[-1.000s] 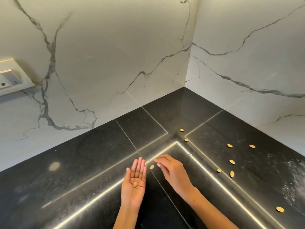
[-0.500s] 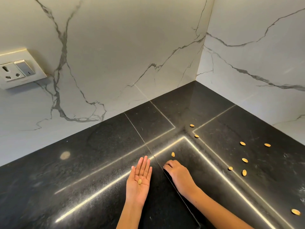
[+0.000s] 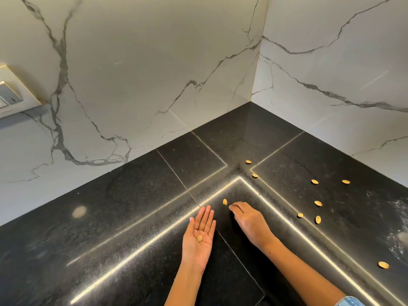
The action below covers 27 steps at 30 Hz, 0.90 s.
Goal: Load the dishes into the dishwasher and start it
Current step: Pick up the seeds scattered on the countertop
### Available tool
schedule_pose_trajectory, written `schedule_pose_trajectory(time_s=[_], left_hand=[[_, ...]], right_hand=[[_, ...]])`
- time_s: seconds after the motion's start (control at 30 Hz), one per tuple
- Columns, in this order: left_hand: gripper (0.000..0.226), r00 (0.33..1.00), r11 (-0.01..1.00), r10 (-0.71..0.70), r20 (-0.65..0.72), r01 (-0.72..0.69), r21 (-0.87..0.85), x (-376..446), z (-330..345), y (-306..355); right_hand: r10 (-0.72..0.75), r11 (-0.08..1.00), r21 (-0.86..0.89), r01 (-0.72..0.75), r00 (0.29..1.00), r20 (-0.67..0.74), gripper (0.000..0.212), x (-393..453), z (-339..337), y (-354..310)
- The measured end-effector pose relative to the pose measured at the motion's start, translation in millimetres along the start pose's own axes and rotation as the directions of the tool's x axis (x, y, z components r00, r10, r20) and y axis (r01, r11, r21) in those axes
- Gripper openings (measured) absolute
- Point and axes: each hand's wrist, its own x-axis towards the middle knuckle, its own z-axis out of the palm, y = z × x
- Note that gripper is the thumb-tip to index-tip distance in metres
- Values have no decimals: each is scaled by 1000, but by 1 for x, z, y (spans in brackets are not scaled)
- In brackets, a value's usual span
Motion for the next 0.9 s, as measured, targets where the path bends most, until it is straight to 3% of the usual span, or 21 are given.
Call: schedule_pose_trajectory(time_s=[0.1, 0.27, 0.37, 0.47, 0.57, 0.63, 0.7, 0.9], left_hand=[[43, 1000, 1000, -9, 9, 9, 17, 3, 3, -3], [43, 998, 1000, -30, 52, 29, 12, 8, 14, -7], [45, 995, 997, -38, 90, 44, -65, 9, 21, -7], [44, 994, 995, -23, 108, 33, -96, 10, 21, 0], [47, 994, 993, 9, 111, 4, -121, 11, 16, 10], [49, 994, 992, 25, 110, -11, -123, 13, 11, 16], [48, 993, 993, 33, 114, -20, -113, 13, 9, 18], [46, 992, 997, 9, 124, -1, -72, 8, 9, 16]], right_hand=[[-25, 998, 51, 25, 1000, -12, 36, 12, -13, 3], [-102, 928, 345, 141, 986, -129, 12, 23, -36, -38], [-145, 906, 372, 199, 975, -168, 18, 24, -40, -46], [-16, 938, 335, 86, 978, -206, 24, 30, -34, -30], [93, 967, 242, -81, 995, -36, 30, 37, -21, -15], [50, 986, 152, -72, 988, 145, 37, 35, -9, -14], [97, 986, 104, -130, 955, 281, 40, 32, -3, -20], [215, 976, -37, -213, 944, 250, 35, 19, -4, -25]])
